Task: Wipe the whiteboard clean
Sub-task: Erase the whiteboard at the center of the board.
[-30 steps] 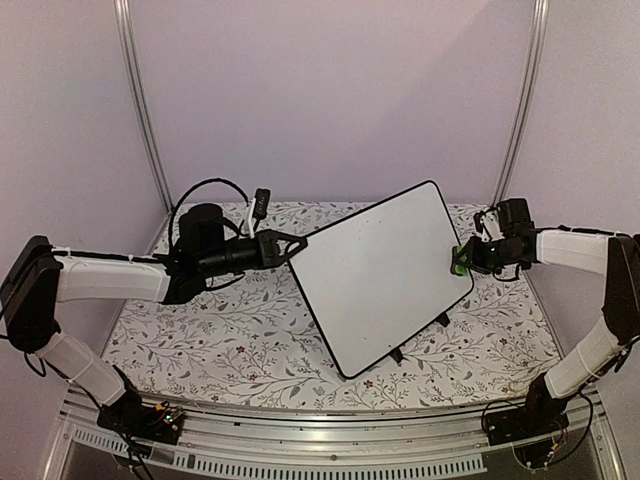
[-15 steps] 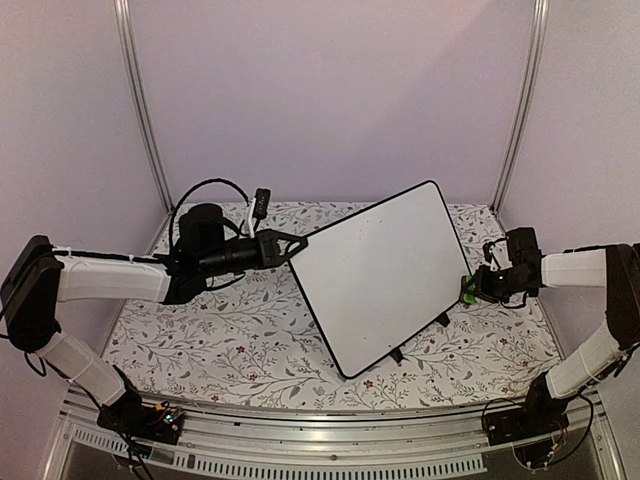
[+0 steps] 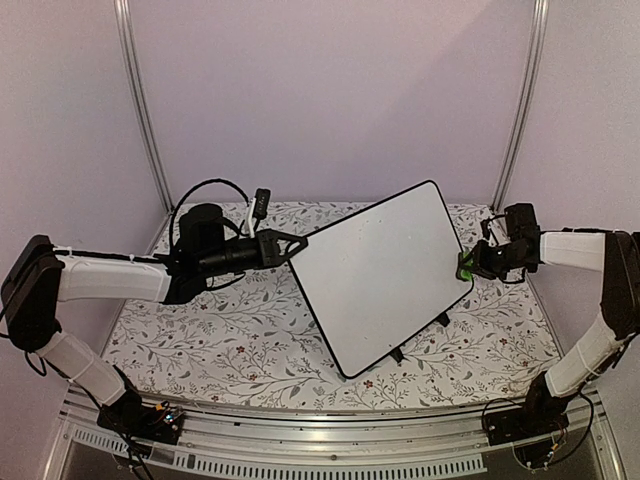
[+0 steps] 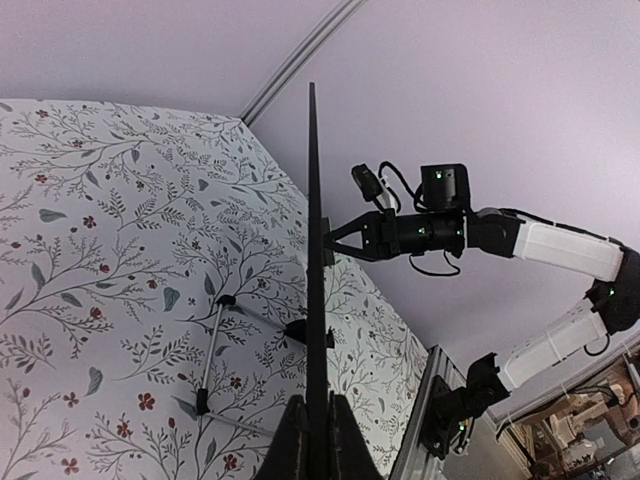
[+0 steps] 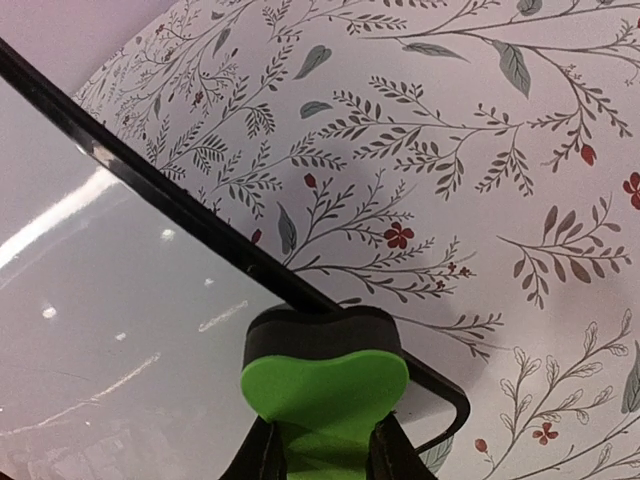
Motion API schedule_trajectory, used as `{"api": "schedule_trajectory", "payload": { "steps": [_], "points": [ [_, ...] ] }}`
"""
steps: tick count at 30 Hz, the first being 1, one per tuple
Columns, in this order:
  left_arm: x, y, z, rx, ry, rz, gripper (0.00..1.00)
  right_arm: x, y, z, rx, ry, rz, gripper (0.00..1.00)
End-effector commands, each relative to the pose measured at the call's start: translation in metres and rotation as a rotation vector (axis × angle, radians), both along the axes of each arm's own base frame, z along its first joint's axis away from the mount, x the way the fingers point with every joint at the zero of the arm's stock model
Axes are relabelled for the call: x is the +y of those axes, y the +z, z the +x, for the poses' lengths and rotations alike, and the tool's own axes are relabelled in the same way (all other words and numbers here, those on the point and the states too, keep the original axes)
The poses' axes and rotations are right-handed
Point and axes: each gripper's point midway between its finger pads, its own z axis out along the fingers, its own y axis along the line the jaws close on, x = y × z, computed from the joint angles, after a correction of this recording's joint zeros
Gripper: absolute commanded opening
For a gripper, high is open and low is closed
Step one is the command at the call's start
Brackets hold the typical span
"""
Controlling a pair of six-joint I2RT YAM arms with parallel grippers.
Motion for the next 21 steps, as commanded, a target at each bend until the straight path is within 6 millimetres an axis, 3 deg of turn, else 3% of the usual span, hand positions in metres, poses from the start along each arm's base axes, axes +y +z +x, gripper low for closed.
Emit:
{"api": "schedule_trajectory", "payload": {
  "steps": [1,7,14,17,21],
  "points": [
    [-0.010,-0.021,-0.020,-0.004,-0.118,0.047,0.00,0.012,0.020,0.019,-0.066,0.032,0.044,0.00],
    [-0.011,-0.021,-0.017,-0.005,-0.111,0.048,0.00,0.013,0.042,0.016,-0.127,0.049,0.047,0.00],
    [-0.011,-0.015,-0.013,-0.015,-0.096,0.045,0.03,0.005,0.073,0.000,-0.204,0.022,0.012,0.00],
    [-0.011,-0.013,-0.012,-0.017,-0.092,0.043,0.03,-0.004,0.069,-0.010,-0.182,-0.023,-0.024,0.00],
    [-0.010,-0.012,-0.012,-0.016,-0.090,0.041,0.03,-0.020,0.049,-0.022,-0.133,-0.088,-0.091,0.01]
  ]
}}
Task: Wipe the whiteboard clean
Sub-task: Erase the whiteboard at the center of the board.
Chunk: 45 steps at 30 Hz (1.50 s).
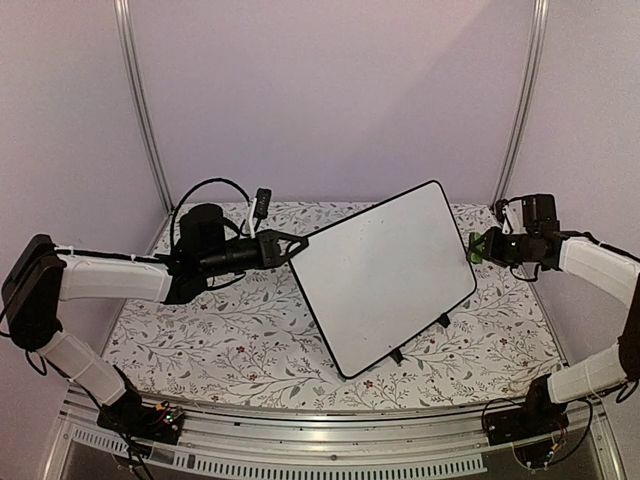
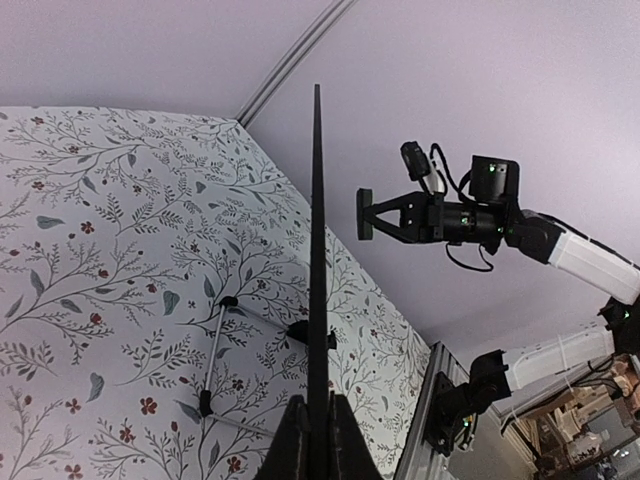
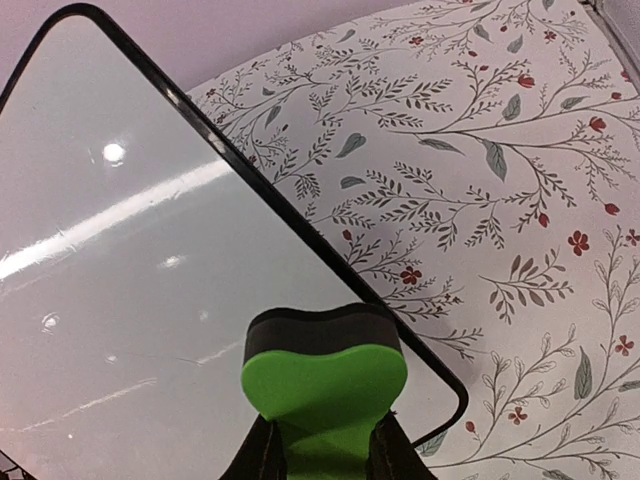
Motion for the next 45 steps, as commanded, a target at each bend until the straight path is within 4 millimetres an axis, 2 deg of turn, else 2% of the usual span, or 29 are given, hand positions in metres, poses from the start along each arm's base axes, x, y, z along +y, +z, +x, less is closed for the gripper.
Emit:
{"api": "schedule_trajectory", "payload": {
  "steps": [1,4,10,15,22,26,32,35,41,42,43,45],
  "points": [
    [-0.009,-0.012,-0.012,0.007,-0.078,0.037,0.02,-0.020,-0.033,-0.018,0.091,-0.098,-0.080,0.01],
    [-0.009,-0.014,-0.013,0.011,-0.080,0.038,0.02,-0.030,-0.041,-0.019,0.095,-0.153,-0.098,0.03],
    [-0.008,-0.014,-0.014,0.009,-0.080,0.039,0.02,-0.046,-0.042,-0.008,0.076,-0.246,-0.101,0.05],
    [-0.007,-0.013,-0.014,0.004,-0.073,0.041,0.02,-0.021,-0.042,-0.008,0.066,-0.141,-0.002,0.00],
    [-0.009,-0.015,-0.013,0.010,-0.082,0.036,0.01,0.004,-0.050,-0.018,0.016,-0.064,0.057,0.00],
    [-0.009,-0.018,-0.013,0.017,-0.085,0.037,0.01,0.015,-0.056,-0.018,-0.022,-0.075,0.107,0.00],
    [-0.009,-0.019,-0.014,0.021,-0.084,0.038,0.01,0.037,-0.063,-0.011,-0.013,-0.101,0.072,0.00],
    [-0.010,-0.020,-0.014,0.023,-0.085,0.038,0.00,0.040,-0.065,-0.011,-0.014,-0.147,0.058,0.00],
    [-0.010,-0.020,-0.014,0.023,-0.088,0.037,0.00,0.053,-0.072,-0.018,-0.017,-0.177,0.007,0.00],
    [-0.010,-0.020,-0.014,0.022,-0.089,0.036,0.00,0.056,-0.073,-0.020,-0.016,-0.177,0.001,0.00],
    [-0.010,-0.019,-0.015,0.023,-0.091,0.034,0.00,0.071,-0.076,-0.026,-0.008,-0.178,-0.009,0.00],
    [-0.010,-0.019,-0.015,0.024,-0.092,0.034,0.00,0.080,-0.077,-0.029,-0.001,-0.182,-0.023,0.00]
  ]
}}
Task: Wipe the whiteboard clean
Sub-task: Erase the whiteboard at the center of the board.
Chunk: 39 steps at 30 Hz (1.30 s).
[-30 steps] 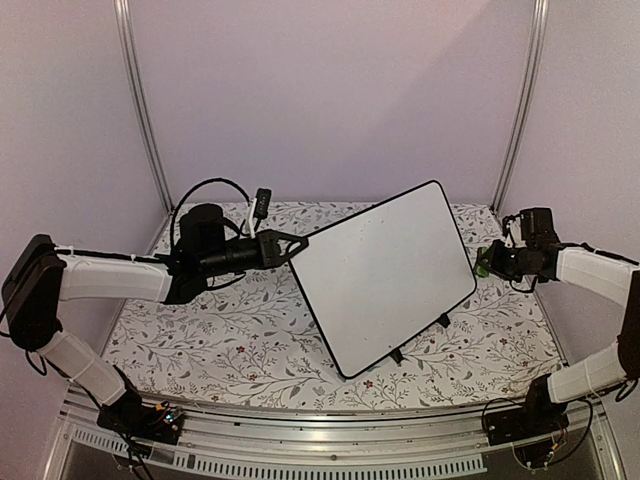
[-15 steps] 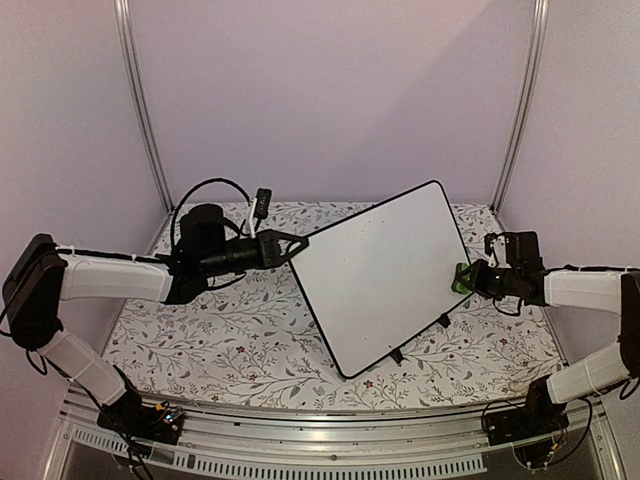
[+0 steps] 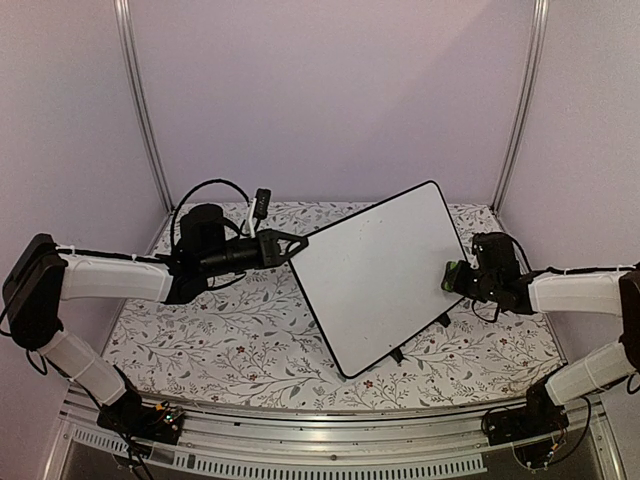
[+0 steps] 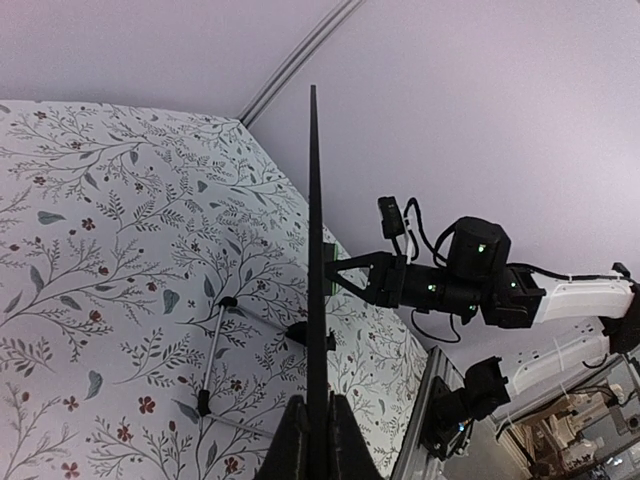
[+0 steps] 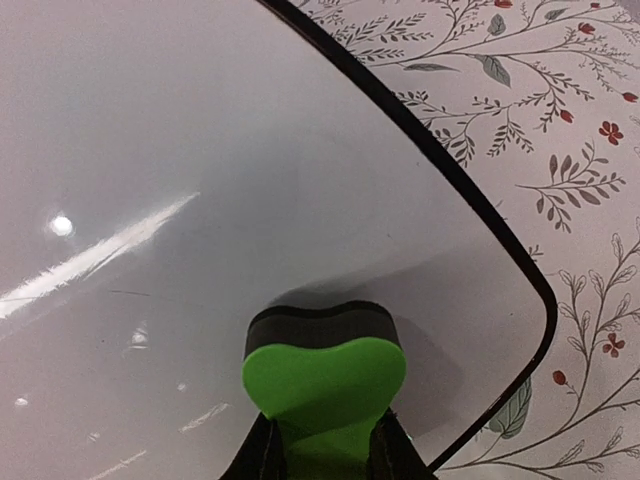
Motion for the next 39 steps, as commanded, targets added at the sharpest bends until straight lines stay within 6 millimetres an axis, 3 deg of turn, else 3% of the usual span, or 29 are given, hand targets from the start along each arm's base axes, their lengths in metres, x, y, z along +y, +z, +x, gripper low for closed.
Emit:
{"api": "schedule_trajectory", "payload": {
  "steps": [1,10,20,26,33,39],
  "points": [
    [-0.010,-0.018,-0.017,0.004,-0.101,0.043,0.00,0.035,-0.001,-0.006,-0.002,0.008,0.000,0.00],
    [-0.009,-0.017,-0.018,0.002,-0.102,0.041,0.00,0.066,-0.010,-0.024,0.035,0.038,0.031,0.00],
    [-0.008,-0.018,-0.018,0.002,-0.099,0.042,0.00,0.067,-0.015,-0.044,0.056,0.021,0.080,0.00],
    [-0.009,-0.017,-0.019,0.002,-0.104,0.039,0.00,0.042,-0.007,-0.047,0.017,-0.076,0.049,0.00],
    [-0.009,-0.018,-0.021,0.002,-0.106,0.038,0.00,-0.004,0.012,-0.020,-0.036,-0.182,0.025,0.00],
    [-0.008,-0.017,-0.021,0.000,-0.103,0.038,0.00,-0.028,0.013,-0.006,-0.050,-0.226,-0.022,0.00]
  ]
}}
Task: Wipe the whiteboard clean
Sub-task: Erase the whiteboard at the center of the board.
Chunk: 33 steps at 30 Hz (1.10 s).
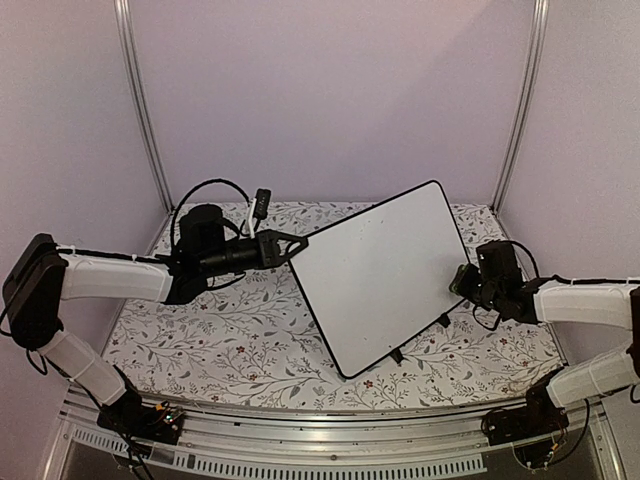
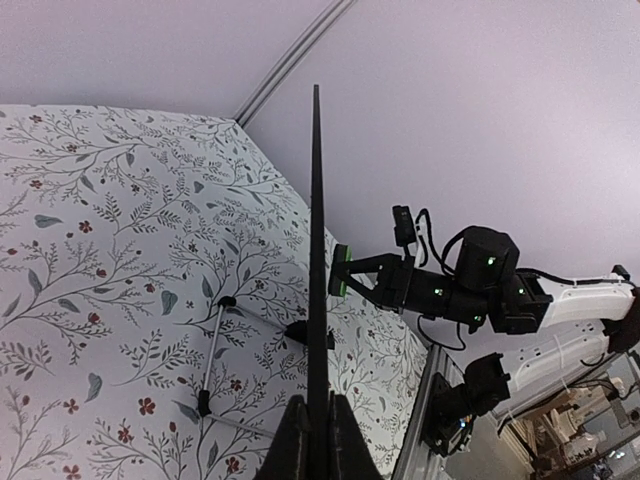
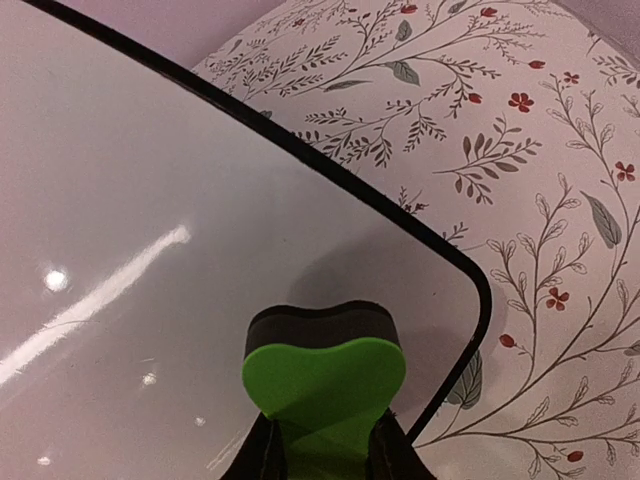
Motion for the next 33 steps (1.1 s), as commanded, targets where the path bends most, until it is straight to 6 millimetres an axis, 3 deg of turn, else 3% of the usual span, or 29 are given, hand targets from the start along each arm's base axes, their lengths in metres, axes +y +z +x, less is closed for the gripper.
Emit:
{"api": "schedule_trajectory", "payload": {
  "steps": [1,5,17,24,29,33],
  "points": [
    [-0.008,-0.017,-0.020,0.013,-0.091,0.037,0.00,-0.007,0.007,0.011,-0.022,0.000,-0.044,0.00],
    [-0.008,-0.017,-0.020,0.011,-0.092,0.035,0.00,0.007,0.001,0.012,-0.030,0.063,0.001,0.00],
    [-0.009,-0.019,-0.020,0.014,-0.094,0.038,0.00,0.055,-0.012,-0.009,-0.051,0.169,0.105,0.00],
    [-0.009,-0.020,-0.020,0.015,-0.094,0.039,0.00,0.078,-0.006,-0.023,-0.055,0.203,0.154,0.00],
    [-0.009,-0.020,-0.020,0.016,-0.093,0.040,0.00,0.072,0.008,-0.026,-0.072,0.173,0.155,0.00],
    [-0.009,-0.020,-0.020,0.017,-0.095,0.040,0.00,0.048,0.026,-0.022,-0.098,0.103,0.101,0.06]
  ]
}}
